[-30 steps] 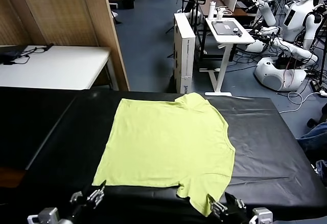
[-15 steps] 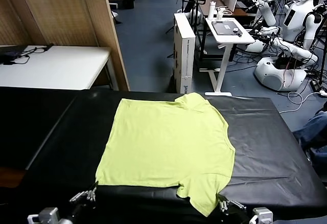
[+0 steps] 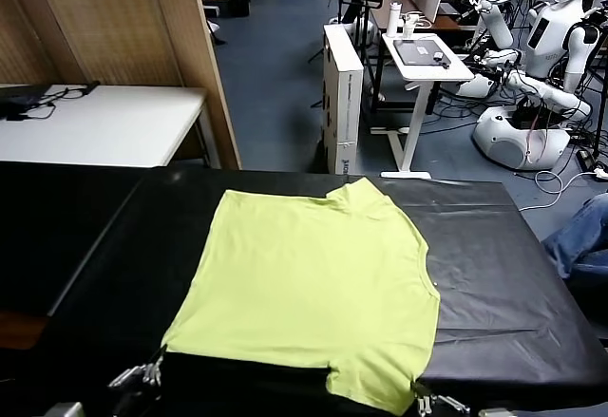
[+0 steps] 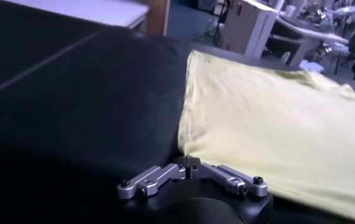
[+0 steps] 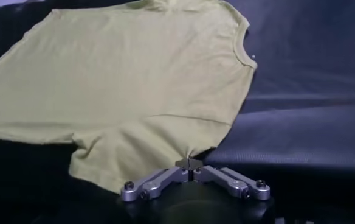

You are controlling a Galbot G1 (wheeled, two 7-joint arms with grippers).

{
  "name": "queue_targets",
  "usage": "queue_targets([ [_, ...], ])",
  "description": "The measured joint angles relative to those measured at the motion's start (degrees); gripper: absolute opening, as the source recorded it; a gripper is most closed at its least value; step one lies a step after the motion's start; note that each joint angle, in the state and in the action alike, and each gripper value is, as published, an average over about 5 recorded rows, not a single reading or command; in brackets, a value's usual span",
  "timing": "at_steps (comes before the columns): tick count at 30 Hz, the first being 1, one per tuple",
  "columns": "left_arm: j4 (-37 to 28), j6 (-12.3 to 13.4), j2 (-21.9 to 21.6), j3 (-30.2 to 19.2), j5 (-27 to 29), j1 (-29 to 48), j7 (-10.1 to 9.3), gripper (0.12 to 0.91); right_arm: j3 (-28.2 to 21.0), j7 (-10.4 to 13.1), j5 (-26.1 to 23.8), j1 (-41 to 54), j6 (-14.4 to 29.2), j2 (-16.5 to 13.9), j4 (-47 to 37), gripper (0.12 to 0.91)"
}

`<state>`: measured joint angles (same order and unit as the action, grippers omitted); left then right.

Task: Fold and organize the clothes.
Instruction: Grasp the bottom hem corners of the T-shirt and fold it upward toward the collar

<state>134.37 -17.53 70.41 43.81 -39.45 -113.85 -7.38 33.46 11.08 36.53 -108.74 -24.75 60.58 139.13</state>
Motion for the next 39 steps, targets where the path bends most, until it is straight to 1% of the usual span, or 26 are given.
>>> queue_targets([
  [6, -0.3, -0.1, 1.5, -2.2, 0.6, 5.3, -0.48, 0.147, -1.2, -1.2, 2.5, 8.2, 2.6, -2.7, -5.4, 0.139],
  [12, -2.6, 0.0, 2.9, -4.1, 1.5, 10.6, -0.55, 0.147, -3.7, -1.2, 3.9, 17.5, 2.9, -5.0, -12.5, 0.139],
  [18, -6.1, 0.0, 3.7, -5.6, 1.5, 16.2, -1.3, 0.147, -6.6, -0.9, 3.8, 26.1, 2.5, -5.4, -18.0, 0.139],
  [24, -9.7, 0.0, 2.8, -7.0, 1.4, 21.8, -1.49, 0.147, -9.8, -0.9, 2.3, 32.4, 2.2, -5.3, -22.0, 0.145],
  [26, -10.7, 0.0, 2.2, -7.4, 1.2, 23.2, -1.48, 0.147, -10.6, -0.9, 1.6, 33.9, 2.2, -5.0, -23.3, 0.192],
  [27, -11.2, 0.0, 1.9, -7.6, 1.1, 23.8, -1.48, 0.147, -10.9, -0.9, 1.2, 34.6, 2.2, -4.9, -23.9, 0.235],
  [35, -15.9, -0.1, -0.6, -8.8, 1.0, 28.4, -1.39, 0.147, -11.7, -1.2, -0.9, 36.6, 2.3, -4.0, -27.9, 0.692],
  [36, -16.6, -0.1, -1.0, -8.9, 0.9, 28.9, -1.37, 0.147, -11.8, -1.2, -1.0, 36.7, 2.4, -3.9, -28.1, 0.759],
  [37, -17.2, -0.1, -1.3, -9.1, 0.9, 29.4, -1.35, 0.147, -11.8, -1.3, -1.1, 36.7, 2.4, -3.8, -28.4, 0.808],
  [39, -18.4, -0.1, -2.0, -9.5, 0.7, 30.4, -1.29, 0.147, -11.8, -1.3, -1.4, 36.8, 2.4, -3.7, -28.8, 0.876],
])
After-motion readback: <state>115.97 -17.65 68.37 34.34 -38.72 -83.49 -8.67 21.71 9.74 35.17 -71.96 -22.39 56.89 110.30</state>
